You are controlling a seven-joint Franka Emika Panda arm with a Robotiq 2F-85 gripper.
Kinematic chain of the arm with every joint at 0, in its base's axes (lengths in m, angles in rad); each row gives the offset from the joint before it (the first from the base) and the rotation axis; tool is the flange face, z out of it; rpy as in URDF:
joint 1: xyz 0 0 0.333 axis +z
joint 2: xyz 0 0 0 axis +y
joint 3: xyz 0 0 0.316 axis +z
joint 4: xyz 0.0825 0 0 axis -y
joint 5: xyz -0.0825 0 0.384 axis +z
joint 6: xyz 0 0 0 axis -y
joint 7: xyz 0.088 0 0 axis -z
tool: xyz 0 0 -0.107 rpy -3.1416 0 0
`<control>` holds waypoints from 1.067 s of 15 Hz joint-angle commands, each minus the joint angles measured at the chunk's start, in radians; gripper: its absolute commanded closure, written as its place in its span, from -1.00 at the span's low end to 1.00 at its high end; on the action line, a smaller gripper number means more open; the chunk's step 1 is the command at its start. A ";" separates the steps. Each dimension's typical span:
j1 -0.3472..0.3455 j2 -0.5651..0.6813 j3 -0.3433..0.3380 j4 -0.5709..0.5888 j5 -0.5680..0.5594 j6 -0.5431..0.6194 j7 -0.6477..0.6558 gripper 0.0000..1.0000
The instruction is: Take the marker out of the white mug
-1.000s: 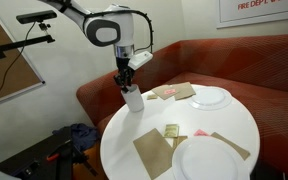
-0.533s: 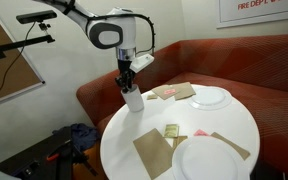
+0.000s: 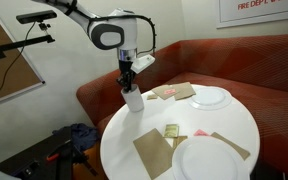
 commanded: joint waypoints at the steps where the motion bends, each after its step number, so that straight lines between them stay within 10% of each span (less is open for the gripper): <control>1: -0.023 -0.015 0.021 0.005 0.020 -0.020 -0.034 0.90; 16: 0.015 -0.345 0.016 -0.148 0.031 -0.069 -0.053 0.90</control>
